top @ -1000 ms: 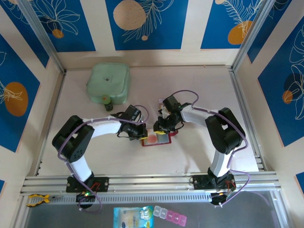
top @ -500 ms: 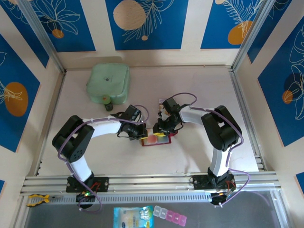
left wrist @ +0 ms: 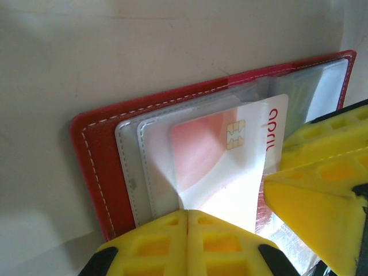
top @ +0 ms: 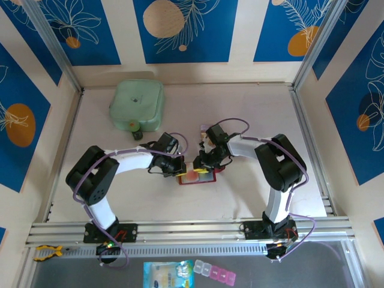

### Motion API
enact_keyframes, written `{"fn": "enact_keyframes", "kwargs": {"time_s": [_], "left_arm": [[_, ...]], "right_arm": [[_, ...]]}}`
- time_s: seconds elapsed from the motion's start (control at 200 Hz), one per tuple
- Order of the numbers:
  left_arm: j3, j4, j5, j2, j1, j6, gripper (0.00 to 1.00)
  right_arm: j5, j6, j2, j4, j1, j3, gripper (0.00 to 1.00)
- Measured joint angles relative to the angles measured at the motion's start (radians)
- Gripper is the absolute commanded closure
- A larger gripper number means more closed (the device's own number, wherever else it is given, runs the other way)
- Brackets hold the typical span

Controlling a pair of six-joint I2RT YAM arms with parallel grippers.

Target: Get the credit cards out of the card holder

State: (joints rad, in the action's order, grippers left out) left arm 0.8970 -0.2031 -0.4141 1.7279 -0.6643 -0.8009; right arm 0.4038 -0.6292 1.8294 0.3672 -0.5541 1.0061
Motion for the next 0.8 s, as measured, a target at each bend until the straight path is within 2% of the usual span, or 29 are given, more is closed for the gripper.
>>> {"fn": "enact_keyframes", "kwargs": {"time_s": [0.355,0.535,0.8], "left_arm": [[0.000,0.000,0.000,0.000,0.000,0.000,0.97],[0.000,-0.001,0.002,0.000,0.000,0.000,0.97],[0.000,-0.001,0.004,0.000,0.000,0.000,0.97]], "right_arm": [[0.003,-0.004,-0.014,0.000,0.000,-0.005,0.84],[0.004,-0.004,-0.014,0.000,0.001,-0.008,0.92],[0.017,0.000,-0.034,-0.028,0.018,-0.038,0.94]]}}
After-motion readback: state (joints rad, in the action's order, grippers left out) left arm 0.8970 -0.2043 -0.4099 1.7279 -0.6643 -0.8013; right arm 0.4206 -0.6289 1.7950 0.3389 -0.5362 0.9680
